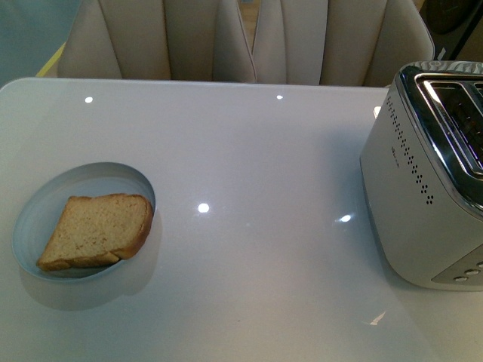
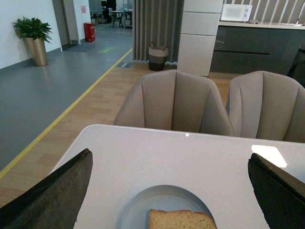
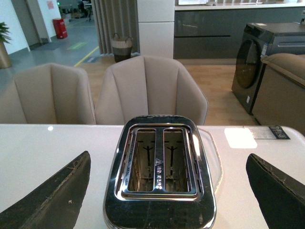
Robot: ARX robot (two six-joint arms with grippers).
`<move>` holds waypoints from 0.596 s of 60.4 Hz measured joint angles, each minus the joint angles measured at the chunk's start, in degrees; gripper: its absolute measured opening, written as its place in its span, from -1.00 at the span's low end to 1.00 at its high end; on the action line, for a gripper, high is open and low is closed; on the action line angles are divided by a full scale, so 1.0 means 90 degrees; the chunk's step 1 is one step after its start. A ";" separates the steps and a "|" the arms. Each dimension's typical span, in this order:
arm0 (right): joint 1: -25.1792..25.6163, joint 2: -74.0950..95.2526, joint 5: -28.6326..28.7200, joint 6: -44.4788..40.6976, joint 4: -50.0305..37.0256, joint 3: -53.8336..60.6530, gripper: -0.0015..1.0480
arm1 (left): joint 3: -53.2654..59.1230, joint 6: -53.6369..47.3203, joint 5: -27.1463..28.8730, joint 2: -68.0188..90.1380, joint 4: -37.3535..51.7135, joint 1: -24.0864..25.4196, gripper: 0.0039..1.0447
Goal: Left arm holds plate, right arm toasts bread
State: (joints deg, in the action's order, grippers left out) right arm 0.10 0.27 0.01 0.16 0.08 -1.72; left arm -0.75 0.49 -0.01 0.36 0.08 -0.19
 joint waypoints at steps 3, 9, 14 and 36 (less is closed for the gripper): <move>0.0000 0.0000 0.0000 0.0000 0.0000 0.0000 0.83 | 0.0000 0.0002 0.0000 0.0000 0.0000 -0.0002 0.87; 0.0000 0.0000 0.0000 0.0000 0.0000 0.0000 0.83 | 0.0000 0.0002 0.0000 0.0000 0.0000 0.0000 0.87; 0.0000 0.0000 0.0000 0.0000 0.0000 0.0000 0.83 | 0.0000 0.0000 0.0000 0.0000 0.0000 0.0000 0.87; 0.0000 0.0000 -0.0002 0.0000 0.0000 0.0000 0.83 | -0.0612 0.0617 -0.1207 0.0789 -0.1508 0.0384 0.87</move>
State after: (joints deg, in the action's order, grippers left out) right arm 0.10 0.27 -0.01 0.16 0.08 -1.72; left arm -6.26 6.04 -10.87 7.46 -13.50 3.27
